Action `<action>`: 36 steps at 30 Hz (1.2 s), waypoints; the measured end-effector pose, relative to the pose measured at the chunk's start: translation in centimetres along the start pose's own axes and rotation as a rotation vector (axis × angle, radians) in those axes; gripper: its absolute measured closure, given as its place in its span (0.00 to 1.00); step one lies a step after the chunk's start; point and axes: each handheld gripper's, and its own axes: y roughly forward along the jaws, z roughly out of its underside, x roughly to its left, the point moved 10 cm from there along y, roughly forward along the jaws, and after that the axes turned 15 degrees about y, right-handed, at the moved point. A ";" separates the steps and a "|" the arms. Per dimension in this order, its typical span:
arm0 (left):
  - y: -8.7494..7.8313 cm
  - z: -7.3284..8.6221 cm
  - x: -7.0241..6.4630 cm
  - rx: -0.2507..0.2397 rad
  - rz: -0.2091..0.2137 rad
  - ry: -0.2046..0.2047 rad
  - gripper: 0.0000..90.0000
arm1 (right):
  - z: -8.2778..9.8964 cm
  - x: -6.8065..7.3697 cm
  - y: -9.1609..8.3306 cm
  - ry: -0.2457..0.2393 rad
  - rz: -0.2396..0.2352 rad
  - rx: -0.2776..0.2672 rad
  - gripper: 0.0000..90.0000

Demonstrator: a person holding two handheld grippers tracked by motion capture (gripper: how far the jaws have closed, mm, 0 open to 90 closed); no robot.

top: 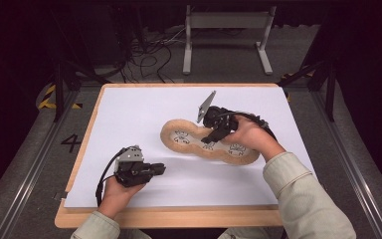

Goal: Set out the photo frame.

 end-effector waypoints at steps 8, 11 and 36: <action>-0.3 0.1 0.4 -0.008 -0.007 -0.008 0.90 | 0.6 0.6 1.0 -0.045 -0.055 0.046 0.84; -0.4 0.1 0.5 -0.012 -0.006 -0.012 0.90 | 1.0 0.7 1.4 -0.056 -0.070 0.061 0.84; -0.4 0.1 0.6 -0.012 -0.008 -0.009 0.90 | 1.0 0.8 3.3 -0.021 -0.124 0.078 0.70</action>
